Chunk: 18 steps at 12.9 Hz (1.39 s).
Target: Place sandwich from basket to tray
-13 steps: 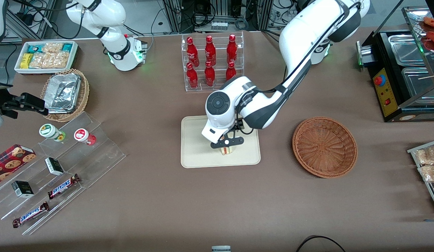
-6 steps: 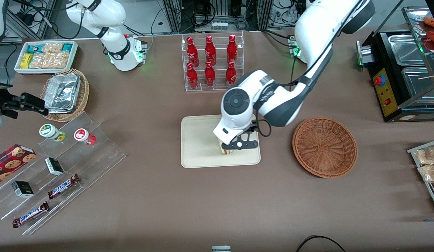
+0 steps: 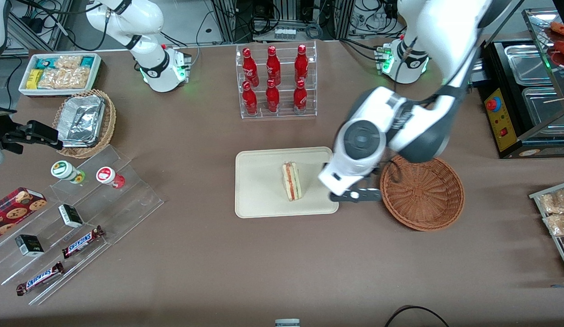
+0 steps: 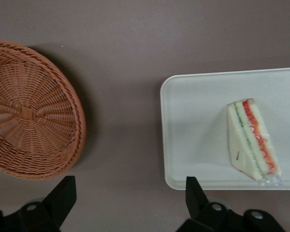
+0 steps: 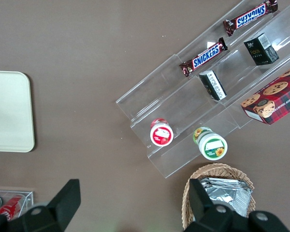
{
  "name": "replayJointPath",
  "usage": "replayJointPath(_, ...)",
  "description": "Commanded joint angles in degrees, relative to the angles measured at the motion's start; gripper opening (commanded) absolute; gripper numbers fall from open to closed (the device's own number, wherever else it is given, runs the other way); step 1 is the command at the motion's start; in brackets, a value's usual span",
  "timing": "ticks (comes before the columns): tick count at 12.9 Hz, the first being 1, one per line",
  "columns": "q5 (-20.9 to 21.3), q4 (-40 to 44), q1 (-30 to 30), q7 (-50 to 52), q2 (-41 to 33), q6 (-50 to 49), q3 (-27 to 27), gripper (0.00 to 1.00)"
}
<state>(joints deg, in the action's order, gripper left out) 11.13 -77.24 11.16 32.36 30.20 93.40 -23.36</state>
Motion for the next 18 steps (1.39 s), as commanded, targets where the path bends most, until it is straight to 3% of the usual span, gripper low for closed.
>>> replayJointPath(1, -2.77, -6.68, -4.11, -4.23, -6.37, 0.12, -0.02, 1.0)
replayJointPath(7, -4.19, -10.37, -10.97, -9.51, -12.17, -0.15, 0.24, 1.0)
replayJointPath(9, -4.54, -16.76, -14.74, -15.27, -17.6, 1.86, 0.6, 1.0)
replayJointPath(12, -9.01, -22.76, -11.62, -21.79, -23.24, 3.9, 9.0, 1.0)
replayJointPath(16, -9.9, -21.55, -11.16, -28.48, -27.12, -6.01, 11.67, 1.0)
replayJointPath(18, -10.69, -16.91, -10.9, -28.67, -27.3, -13.38, 13.59, 1.0)
